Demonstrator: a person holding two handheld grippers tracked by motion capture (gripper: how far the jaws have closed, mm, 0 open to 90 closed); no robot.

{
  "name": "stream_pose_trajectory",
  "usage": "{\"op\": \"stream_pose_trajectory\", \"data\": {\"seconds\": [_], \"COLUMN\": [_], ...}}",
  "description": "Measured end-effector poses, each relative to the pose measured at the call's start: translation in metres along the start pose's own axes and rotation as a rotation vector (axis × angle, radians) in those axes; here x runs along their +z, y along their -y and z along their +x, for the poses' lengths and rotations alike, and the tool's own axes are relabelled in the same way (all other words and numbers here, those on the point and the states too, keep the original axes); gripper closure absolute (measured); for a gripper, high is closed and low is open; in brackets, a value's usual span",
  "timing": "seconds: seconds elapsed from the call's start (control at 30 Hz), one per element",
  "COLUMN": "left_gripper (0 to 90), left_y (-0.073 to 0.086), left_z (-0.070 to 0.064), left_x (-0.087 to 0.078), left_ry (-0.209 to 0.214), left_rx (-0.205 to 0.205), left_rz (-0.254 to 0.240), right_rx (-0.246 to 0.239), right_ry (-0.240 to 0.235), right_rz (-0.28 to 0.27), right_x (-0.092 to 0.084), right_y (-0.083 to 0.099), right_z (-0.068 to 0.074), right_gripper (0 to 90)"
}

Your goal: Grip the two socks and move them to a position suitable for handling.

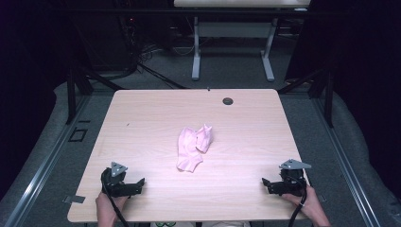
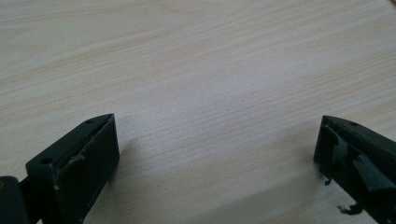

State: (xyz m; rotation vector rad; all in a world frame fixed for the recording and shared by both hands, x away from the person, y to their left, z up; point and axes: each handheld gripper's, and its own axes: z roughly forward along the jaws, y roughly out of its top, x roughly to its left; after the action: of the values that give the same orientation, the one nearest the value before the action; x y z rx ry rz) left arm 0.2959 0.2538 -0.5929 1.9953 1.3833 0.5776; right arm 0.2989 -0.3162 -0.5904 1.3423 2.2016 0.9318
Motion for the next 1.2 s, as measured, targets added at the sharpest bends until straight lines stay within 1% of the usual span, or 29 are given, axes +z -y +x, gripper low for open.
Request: {"op": "stream_pose_trajectory", "data": {"seconds": [0.17, 0.2, 0.23, 0.33, 0.37, 0.4, 0.5, 0.53, 0.57, 0.63, 0.7, 0.73, 0.77, 0.8, 0.83, 0.87, 0.9, 0.93, 0.97, 1.0, 1.03, 1.07, 1.1, 1.13, 1.17, 1.2], "left_gripper": [0.2, 0.3, 0.3, 0.3, 0.3, 0.3, 0.4, 0.1, 0.0, 0.0, 0.1, 0.1, 0.3, 0.3, 0.3, 0.3, 0.3, 0.3, 0.3, 0.3, 0.3, 0.3, 0.3, 0.3, 0.3, 0.3], "left_y": [0.0, 0.0, 0.0, 0.0, -0.001, -0.001, -0.001, -0.003, -0.004, -0.006, -0.007, -0.011, -0.02, -0.02, -0.025, -0.036, -0.036, -0.043, -0.056, -0.056, -0.067, -0.067, -0.074, -0.087, -0.087, -0.091], "left_z": [0.0, 0.0, -0.001, -0.001, -0.002, -0.002, -0.003, -0.002, -0.002, -0.001, -0.001, -0.001, -0.002, -0.002, -0.004, -0.006, -0.006, -0.008, -0.011, -0.011, -0.015, -0.015, -0.017, -0.023, -0.023, -0.025], "left_x": [0.0, 0.0, 0.0, 0.0, 0.0, 0.0, 0.001, 0.0, 0.001, 0.002, 0.002, 0.003, 0.004, 0.004, 0.004, 0.004, 0.004, 0.003, 0.003, 0.003, 0.002, 0.002, 0.002, 0.003, 0.003, 0.004], "left_ry": [-0.001, -0.001, -0.004, -0.007, -0.008, -0.007, -0.012, 0.002, 0.011, 0.042, 0.048, 0.064, 0.085, 0.085, 0.092, 0.113, 0.113, 0.121, 0.142, 0.142, 0.164, 0.164, 0.185, 0.197, 0.197, 0.202], "left_rx": [0.0, 0.0, -0.003, -0.008, -0.009, -0.007, -0.01, 0.004, 0.009, 0.014, 0.013, 0.019, 0.033, 0.033, 0.038, 0.053, 0.053, 0.063, 0.089, 0.089, 0.107, 0.107, 0.114, 0.154, 0.154, 0.164], "left_rz": [0.001, 0.001, 0.002, 0.002, 0.003, 0.004, 0.001, 0.024, 0.027, 0.024, 0.03, 0.037, 0.04, 0.04, 0.042, 0.042, 0.042, 0.036, 0.031, 0.031, 0.025, 0.025, 0.019, 0.008, 0.008, 0.005], "right_rx": [0.001, 0.001, 0.0, 0.007, 0.019, 0.021, 0.028, 0.034, 0.032, 0.034, 0.037, 0.037, 0.036, 0.036, 0.036, 0.037, 0.037, 0.036, 0.036, 0.036, 0.036, 0.036, 0.035, 0.032, 0.032, 0.032], "right_ry": [0.011, 0.027, 0.034, 0.033, 0.026, 0.033, 0.035, 0.036, 0.035, 0.034, 0.037, 0.037, 0.038, 0.038, 0.038, 0.037, 0.037, 0.039, 0.038, 0.038, 0.038, 0.038, 0.038, 0.038, 0.038, 0.038], "right_rz": [0.008, 0.002, -0.005, -0.005, 0.006, 0.005, 0.012, 0.011, 0.011, 0.009, 0.01, 0.01, 0.013, 0.013, 0.013, 0.012, 0.012, 0.012, 0.011, 0.012, 0.011, 0.011, 0.011, 0.016, 0.016, 0.017], "right_x": [-0.001, -0.001, 0.0, 0.001, 0.001, 0.002, 0.002, 0.002, 0.003, 0.003, 0.003, 0.003, 0.003, 0.003, 0.003, 0.003, 0.003, 0.003, 0.003, 0.003, 0.003, 0.003, 0.003, 0.003, 0.003, 0.003], "right_y": [0.0, 0.0, 0.0, -0.001, -0.002, -0.002, -0.003, -0.004, -0.004, -0.004, -0.004, -0.004, -0.004, -0.004, -0.004, -0.004, -0.004, -0.004, -0.004, -0.004, -0.004, -0.004, -0.004, -0.004, -0.004, -0.004], "right_z": [0.001, 0.003, 0.004, 0.004, 0.003, 0.003, 0.004, 0.005, 0.004, 0.004, 0.005, 0.005, 0.004, 0.004, 0.004, 0.004, 0.004, 0.004, 0.004, 0.004, 0.004, 0.004, 0.004, 0.004, 0.004, 0.004], "right_gripper": [0.0, 0.0, 0.0, 0.0, 0.0, 0.0, 0.0, 0.0, 0.0, 0.0, 0.0, 0.0, 0.0, 0.0, 0.0, 0.0, 0.0, 0.0, 0.0, 0.0, 0.0, 0.0, 0.0, 0.0, 0.0, 0.0]}}
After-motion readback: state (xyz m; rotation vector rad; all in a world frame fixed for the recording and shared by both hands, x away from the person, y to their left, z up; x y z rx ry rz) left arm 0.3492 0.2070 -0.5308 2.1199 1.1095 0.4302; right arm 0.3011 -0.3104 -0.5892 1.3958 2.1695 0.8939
